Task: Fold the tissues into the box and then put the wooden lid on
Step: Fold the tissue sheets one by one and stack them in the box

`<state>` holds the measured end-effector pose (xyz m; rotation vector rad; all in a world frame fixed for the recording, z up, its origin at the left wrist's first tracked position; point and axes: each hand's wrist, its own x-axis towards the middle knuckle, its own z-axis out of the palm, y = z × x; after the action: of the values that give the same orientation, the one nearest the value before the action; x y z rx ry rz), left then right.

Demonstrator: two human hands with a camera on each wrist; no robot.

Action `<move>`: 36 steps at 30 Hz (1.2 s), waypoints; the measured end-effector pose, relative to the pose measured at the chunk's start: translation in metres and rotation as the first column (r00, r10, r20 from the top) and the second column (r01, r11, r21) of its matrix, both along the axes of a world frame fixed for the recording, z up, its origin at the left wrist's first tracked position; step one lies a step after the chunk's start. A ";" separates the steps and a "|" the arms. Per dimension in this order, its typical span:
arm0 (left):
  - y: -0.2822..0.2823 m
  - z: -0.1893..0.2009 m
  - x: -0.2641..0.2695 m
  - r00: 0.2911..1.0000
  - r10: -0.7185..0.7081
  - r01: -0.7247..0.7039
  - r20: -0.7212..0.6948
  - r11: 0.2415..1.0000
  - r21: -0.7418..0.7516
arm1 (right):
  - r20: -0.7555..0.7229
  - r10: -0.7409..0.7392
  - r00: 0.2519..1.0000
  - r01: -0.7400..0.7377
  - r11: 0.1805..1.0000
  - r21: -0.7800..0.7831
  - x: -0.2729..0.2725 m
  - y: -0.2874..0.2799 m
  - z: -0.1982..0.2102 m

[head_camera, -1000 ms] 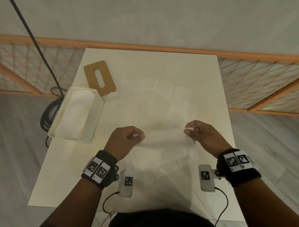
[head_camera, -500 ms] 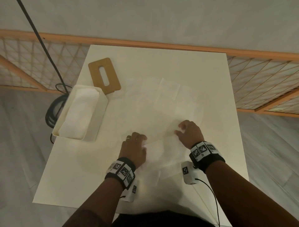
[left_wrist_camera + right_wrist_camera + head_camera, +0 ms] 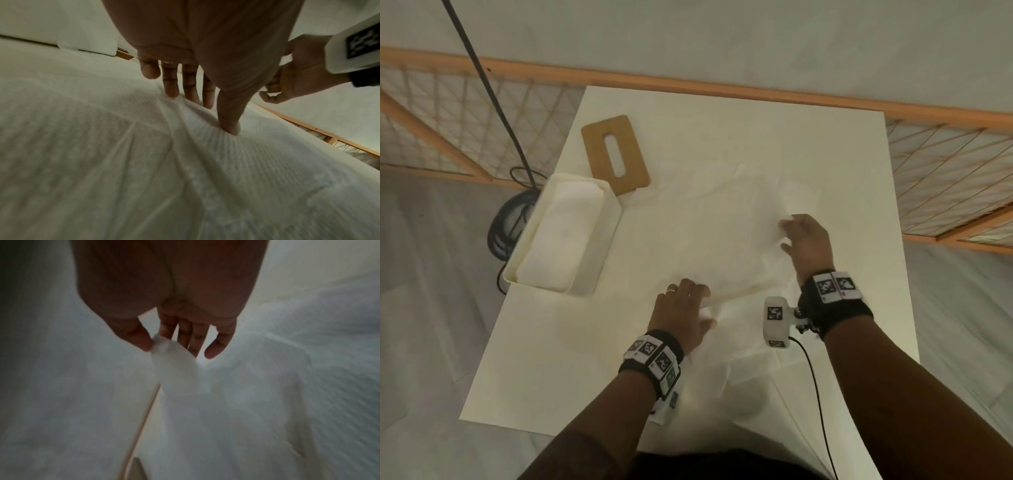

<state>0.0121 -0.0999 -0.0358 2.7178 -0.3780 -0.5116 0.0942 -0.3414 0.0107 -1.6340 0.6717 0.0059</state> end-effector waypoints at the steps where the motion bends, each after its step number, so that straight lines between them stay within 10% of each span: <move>1: 0.000 0.000 0.001 1.000 -0.004 0.004 -0.010 1.000 0.007 | 0.047 -0.054 0.997 0.047 0.989 0.139 -0.005 -0.005 0.011; 4: -0.002 0.006 0.008 0.998 -0.014 0.016 -0.055 0.999 0.042 | 0.157 -0.063 0.986 0.000 0.928 0.373 -0.020 -0.022 0.040; 9: -0.021 0.036 0.029 0.986 0.112 -0.096 0.124 0.987 -0.131 | 0.121 0.085 0.989 -0.112 0.966 0.231 -0.027 -0.035 0.062; 16: -0.053 0.100 0.078 0.998 0.058 -0.021 0.026 0.693 -0.720 | 0.069 0.227 0.971 -0.234 0.865 0.443 -0.047 -0.047 0.094; 19: -0.057 0.125 0.097 0.953 -0.241 0.032 -0.181 0.678 -0.735 | 0.062 0.407 0.912 -0.379 0.771 0.512 -0.049 -0.048 0.110; 22: -0.053 0.129 0.099 0.769 -0.315 -0.255 -0.557 0.648 -0.718 | 0.060 0.364 0.929 -0.327 0.735 0.594 -0.052 -0.045 0.113; 29: -0.028 0.087 0.059 0.724 0.115 -0.682 -0.681 0.272 -0.679 | -0.143 0.281 0.949 -0.090 0.675 0.732 -0.082 -0.043 0.080; 36: -0.005 0.074 0.040 0.709 0.137 -0.699 -0.692 0.268 -0.663 | -0.096 0.315 0.944 -0.241 0.859 0.453 -0.078 -0.027 0.056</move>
<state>0.0525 -0.1048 0.0383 1.3590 0.2525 -0.5866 0.0158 -0.3688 0.0668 -1.2864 0.5064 0.4810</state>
